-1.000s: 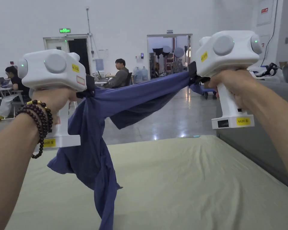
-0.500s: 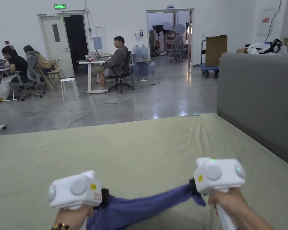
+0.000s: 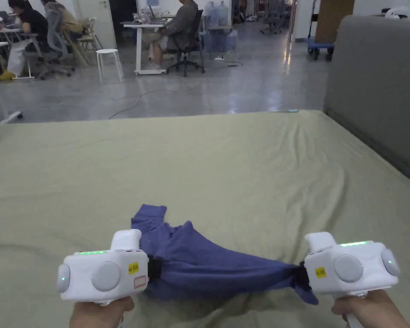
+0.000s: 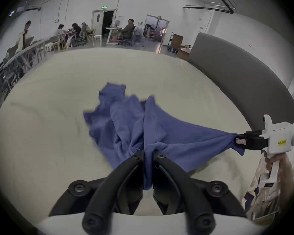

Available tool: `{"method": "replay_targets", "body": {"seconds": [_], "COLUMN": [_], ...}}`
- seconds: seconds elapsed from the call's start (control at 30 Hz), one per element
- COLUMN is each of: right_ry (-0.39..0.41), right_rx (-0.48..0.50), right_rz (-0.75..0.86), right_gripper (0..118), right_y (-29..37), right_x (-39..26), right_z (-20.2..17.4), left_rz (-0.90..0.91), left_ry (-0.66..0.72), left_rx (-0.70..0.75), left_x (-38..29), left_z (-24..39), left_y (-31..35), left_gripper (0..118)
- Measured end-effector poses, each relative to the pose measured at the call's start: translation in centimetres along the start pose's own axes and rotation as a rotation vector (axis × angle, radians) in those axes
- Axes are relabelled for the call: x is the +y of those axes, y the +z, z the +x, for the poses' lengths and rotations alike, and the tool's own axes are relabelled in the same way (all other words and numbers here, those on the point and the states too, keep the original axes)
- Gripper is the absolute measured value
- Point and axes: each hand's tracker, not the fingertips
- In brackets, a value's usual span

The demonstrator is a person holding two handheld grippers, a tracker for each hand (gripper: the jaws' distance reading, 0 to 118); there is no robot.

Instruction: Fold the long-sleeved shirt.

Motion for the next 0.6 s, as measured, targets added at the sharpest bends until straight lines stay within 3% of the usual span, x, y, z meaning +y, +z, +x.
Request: {"method": "replay_targets", "body": {"seconds": [0.07,0.27,0.33,0.37,0.4,0.43,0.47,0.5,0.6], "right_ry": [0.059,0.076,0.065,0.054,0.050,0.025,-0.008,-0.020,-0.030], "right_rx": [-0.003,0.035,0.034,0.036,0.036,0.040,0.046,0.029,0.014], "right_rz": [-0.036,-0.149,-0.151,-0.142,-0.123,-0.086,-0.064,-0.044,0.068], "right_gripper": [4,4,4,11,33,65,108,118,118], "right_y": [1.3,2.7,2.8,3.3,3.8,4.8,5.7,6.4,9.4], "right_x": [-4.4,-12.4,-13.2,-13.2,-13.1,-12.8,-12.4,-12.2,-11.8], "right_z": [-0.2,-0.4,-0.4,-0.3,-0.3,-0.1,0.1,0.2,0.6], "left_rz": [-0.028,-0.038,-0.017,-0.003,0.003,0.005,0.012,0.019,0.107], "left_ry": [0.021,0.079,0.088,0.093,0.096,0.103,0.112,0.116,0.130], "left_rx": [0.004,-0.033,-0.030,-0.023,-0.022,-0.025,-0.032,-0.039,-0.034], "left_x": [-4.6,-12.0,-11.8,-11.6,-11.7,-11.6,-11.4,-11.4,-12.1], "left_z": [0.3,0.1,0.1,0.2,0.4,0.3,0.0,-0.2,-0.6], "left_y": [0.4,0.9,1.3,1.8,2.2,2.9,3.6,4.2,7.1], "left_gripper": [5,5,14,35,64,98,118,116,117]}}
